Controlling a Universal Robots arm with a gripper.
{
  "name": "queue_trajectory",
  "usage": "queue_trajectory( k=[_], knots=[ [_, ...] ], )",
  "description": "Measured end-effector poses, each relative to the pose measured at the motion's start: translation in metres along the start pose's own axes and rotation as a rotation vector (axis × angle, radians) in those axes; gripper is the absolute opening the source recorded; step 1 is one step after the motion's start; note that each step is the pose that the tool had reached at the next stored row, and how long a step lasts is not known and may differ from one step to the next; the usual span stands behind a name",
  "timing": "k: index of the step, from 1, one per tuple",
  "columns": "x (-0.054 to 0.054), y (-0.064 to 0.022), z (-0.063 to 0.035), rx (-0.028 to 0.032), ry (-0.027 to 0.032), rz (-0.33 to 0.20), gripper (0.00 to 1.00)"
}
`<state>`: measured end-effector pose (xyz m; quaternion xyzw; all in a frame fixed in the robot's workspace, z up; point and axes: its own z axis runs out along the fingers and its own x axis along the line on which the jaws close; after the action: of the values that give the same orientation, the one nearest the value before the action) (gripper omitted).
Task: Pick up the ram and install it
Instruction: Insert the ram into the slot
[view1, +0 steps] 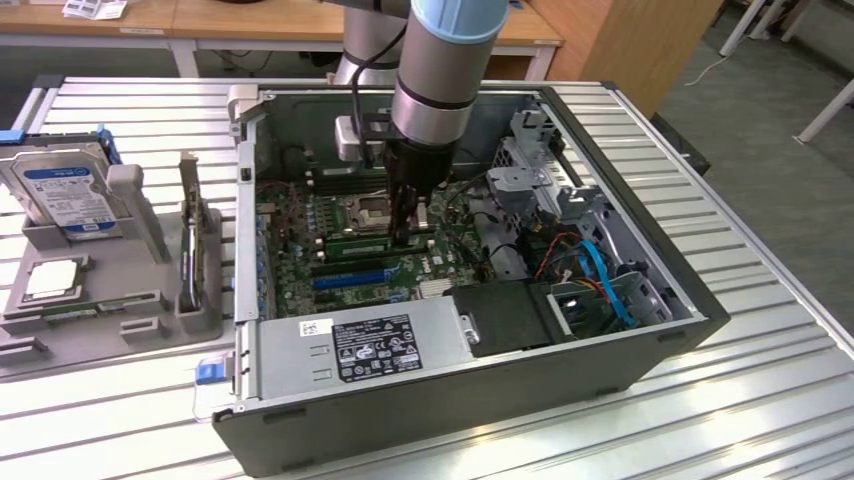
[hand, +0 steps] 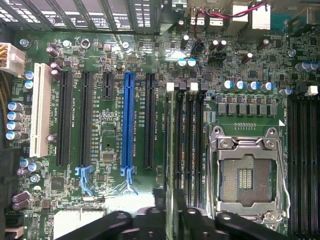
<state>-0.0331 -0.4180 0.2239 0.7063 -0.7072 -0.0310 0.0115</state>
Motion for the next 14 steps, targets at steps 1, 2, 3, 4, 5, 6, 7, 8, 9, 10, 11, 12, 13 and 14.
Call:
queue_trajectory(
  k=[1,2,3,4,5,6,7,8,9,10,11,12,13,14],
  knots=[
    [0.0000,0.0000,0.0000,0.0000,0.0001,0.000,0.25],
    [0.0000,0.0000,0.0000,-0.0001,0.0001,0.000,0.25],
    [0.0000,0.0000,-0.0001,-0.0001,0.0001,0.000,0.25],
    [0.0000,0.0000,-0.0001,-0.0001,0.0002,0.000,0.25],
    [0.0000,0.0000,-0.0001,-0.0001,0.0002,0.000,0.25],
    [0.0000,0.0000,-0.0001,-0.0001,0.0002,0.000,0.25],
    [0.0000,0.0000,-0.0002,-0.0001,0.0002,0.000,0.25],
    [0.0000,0.0000,-0.0006,-0.0002,0.0004,0.000,0.25],
    [0.0000,0.0001,-0.0012,-0.0002,0.0004,0.000,0.25],
    [0.0000,0.0001,-0.0018,-0.0001,0.0003,0.000,0.25],
    [0.0000,0.0002,-0.0026,-0.0001,0.0002,0.000,0.25],
    [-0.0001,0.0002,-0.0033,-0.0001,0.0002,0.000,0.25],
    [-0.0001,0.0003,-0.0041,-0.0001,0.0003,0.000,0.25],
    [-0.0001,0.0003,-0.0049,-0.0001,0.0002,0.000,0.25]
  ],
)
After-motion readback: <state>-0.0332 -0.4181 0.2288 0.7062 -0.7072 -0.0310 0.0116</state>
